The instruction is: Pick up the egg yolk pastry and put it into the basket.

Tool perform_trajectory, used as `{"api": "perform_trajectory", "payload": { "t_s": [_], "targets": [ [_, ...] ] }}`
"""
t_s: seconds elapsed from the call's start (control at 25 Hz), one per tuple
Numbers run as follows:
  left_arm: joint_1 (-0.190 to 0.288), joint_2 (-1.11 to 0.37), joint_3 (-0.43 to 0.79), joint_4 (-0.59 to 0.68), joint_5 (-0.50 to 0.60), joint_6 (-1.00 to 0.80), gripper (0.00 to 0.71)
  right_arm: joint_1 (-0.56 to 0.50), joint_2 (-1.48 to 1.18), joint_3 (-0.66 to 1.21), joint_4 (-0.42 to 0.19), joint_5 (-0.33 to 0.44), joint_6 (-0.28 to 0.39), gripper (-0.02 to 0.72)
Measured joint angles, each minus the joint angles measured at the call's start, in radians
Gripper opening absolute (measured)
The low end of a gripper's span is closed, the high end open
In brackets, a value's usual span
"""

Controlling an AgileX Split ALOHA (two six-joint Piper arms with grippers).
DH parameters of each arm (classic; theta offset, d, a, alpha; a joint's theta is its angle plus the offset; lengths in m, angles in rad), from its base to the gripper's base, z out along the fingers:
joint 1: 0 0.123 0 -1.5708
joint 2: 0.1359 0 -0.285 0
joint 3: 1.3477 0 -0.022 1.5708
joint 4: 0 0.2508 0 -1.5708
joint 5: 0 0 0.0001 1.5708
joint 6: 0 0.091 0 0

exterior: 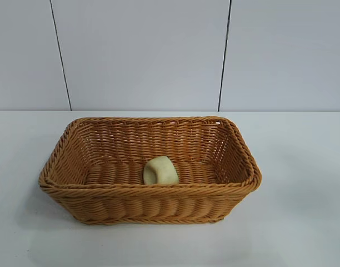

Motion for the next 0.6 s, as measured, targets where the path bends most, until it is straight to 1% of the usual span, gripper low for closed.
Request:
{"api": "perform_trajectory", "payload": {
  "t_s": [0.32,0.48,0.6],
  "targets": [
    [0.0,0.0,0.0,0.0,0.0,0.0,0.696,0.001,-0.217,0.002,0.002,0.0,0.0,0.685],
    [0.0,0.0,0.0,0.0,0.0,0.0,0.696,0.012,-0.226,0.005,0.006,0.002,0.0,0.685],
    [0.0,0.0,0.0,0.0,0.0,0.0,0.696,0.055,-0.226,0.005,0.01,0.002,0.0,0.685]
  ]
}}
